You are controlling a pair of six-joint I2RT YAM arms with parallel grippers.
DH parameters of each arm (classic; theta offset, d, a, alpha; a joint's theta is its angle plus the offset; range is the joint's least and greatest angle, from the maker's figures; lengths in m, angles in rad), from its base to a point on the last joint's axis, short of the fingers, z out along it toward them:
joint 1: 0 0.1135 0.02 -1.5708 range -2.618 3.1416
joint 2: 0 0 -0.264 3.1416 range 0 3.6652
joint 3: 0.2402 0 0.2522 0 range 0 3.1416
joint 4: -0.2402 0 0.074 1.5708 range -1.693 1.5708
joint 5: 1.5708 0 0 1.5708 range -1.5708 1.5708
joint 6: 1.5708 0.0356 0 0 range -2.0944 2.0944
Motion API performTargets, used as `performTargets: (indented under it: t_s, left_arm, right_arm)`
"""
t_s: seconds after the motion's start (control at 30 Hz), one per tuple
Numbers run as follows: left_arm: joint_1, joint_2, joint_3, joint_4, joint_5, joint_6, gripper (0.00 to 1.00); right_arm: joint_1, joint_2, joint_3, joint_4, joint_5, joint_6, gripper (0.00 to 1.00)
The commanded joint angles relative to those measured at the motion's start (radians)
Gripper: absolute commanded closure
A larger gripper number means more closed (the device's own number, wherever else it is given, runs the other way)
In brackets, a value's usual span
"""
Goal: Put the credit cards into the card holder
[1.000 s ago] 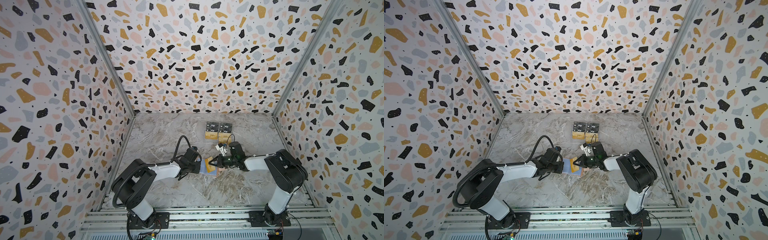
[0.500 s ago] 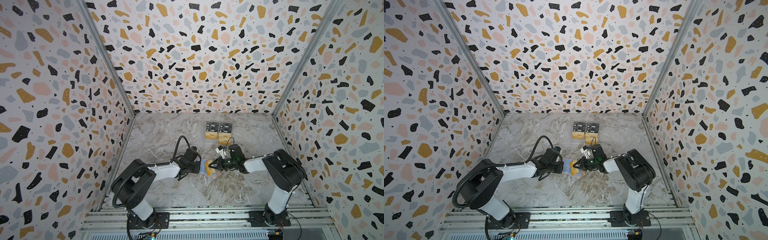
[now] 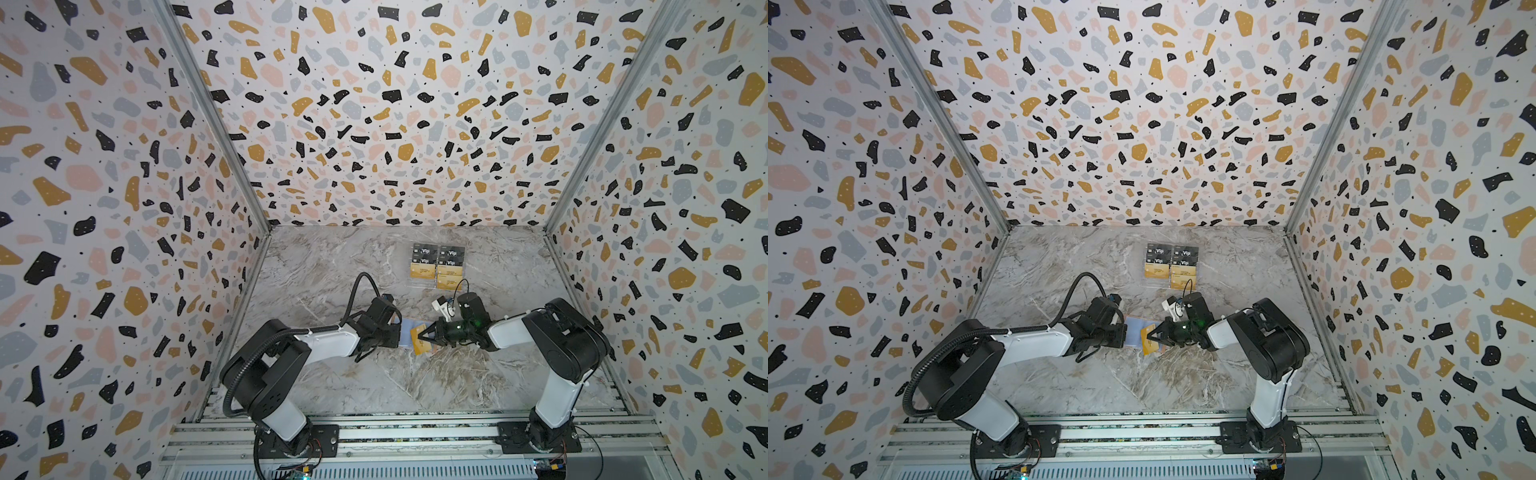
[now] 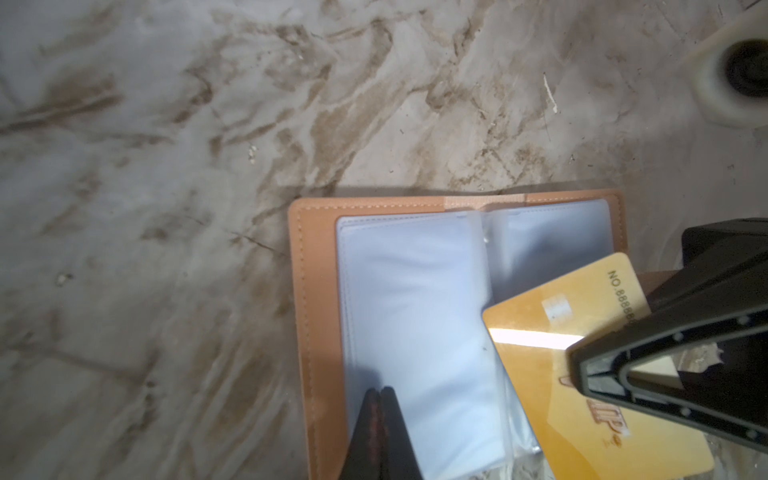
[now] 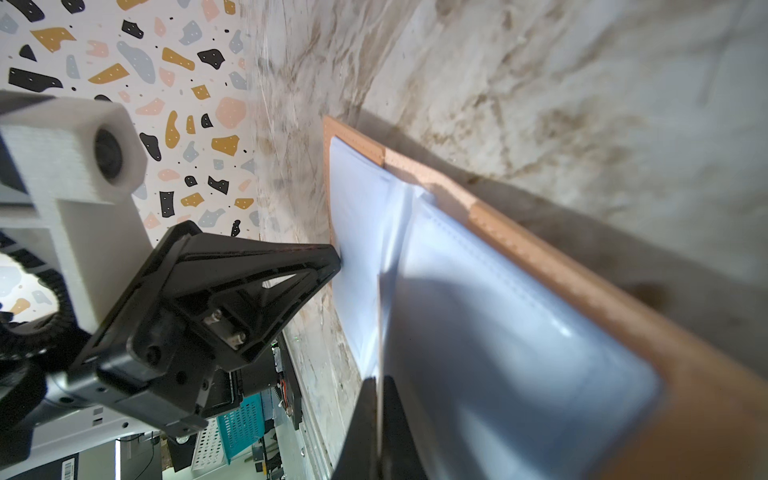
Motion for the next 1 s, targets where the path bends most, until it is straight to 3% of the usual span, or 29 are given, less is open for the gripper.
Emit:
performTargets:
  t_s: [0.0,0.97]
  left_arm:
    - [0.001,-0.012,-0.021,-0.012,0.006,-0.009,1.00]
    - [0.001,-0.021,-0.028,-0.008,0.005,-0.012,1.00]
  right_arm:
    - [0.003,0.006,-0.006,0.028,-0.008,0.016,1.00]
    - [-0.013,0.006,0.020,-0.034,0.050,0.014,1.00]
